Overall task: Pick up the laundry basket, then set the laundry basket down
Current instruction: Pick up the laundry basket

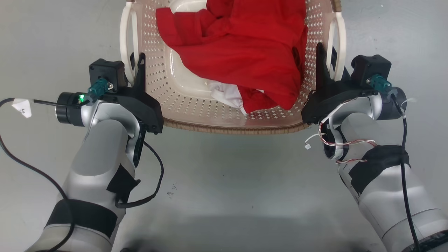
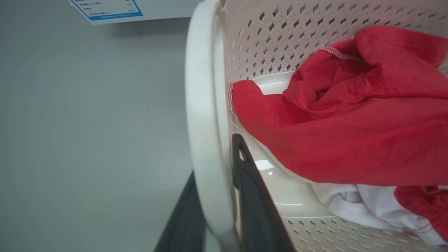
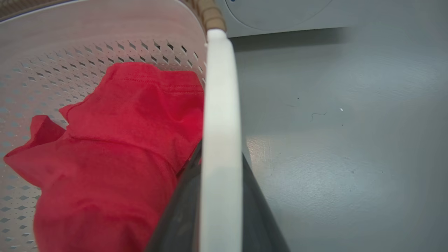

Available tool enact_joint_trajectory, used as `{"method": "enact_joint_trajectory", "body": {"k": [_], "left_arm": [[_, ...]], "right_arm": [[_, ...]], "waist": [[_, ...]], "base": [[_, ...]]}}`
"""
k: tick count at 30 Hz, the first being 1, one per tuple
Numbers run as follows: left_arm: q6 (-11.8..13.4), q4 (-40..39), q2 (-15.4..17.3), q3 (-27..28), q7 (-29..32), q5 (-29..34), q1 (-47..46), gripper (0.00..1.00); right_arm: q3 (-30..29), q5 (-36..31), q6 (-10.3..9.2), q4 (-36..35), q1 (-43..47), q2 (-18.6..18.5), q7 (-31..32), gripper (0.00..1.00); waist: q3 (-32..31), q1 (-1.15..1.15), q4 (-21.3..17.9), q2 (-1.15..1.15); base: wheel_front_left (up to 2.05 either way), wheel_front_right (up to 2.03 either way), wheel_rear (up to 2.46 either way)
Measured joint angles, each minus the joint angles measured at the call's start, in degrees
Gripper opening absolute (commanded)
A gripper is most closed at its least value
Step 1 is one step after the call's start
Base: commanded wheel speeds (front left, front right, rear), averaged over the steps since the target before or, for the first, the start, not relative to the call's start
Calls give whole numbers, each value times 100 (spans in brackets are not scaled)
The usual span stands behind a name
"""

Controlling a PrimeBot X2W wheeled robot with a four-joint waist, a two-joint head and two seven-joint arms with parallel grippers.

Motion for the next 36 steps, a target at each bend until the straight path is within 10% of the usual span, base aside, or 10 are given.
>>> {"method": "enact_joint_trajectory", "body": {"k": [36], "left_arm": [[12,536,-31,-1146,119,-992,1418,0]], "right_arm": [[1151,1053,7,802,1149,64,422,0]], "waist": [[-1997,-1,-203,-1]], "base": [[0,0,0]]}}
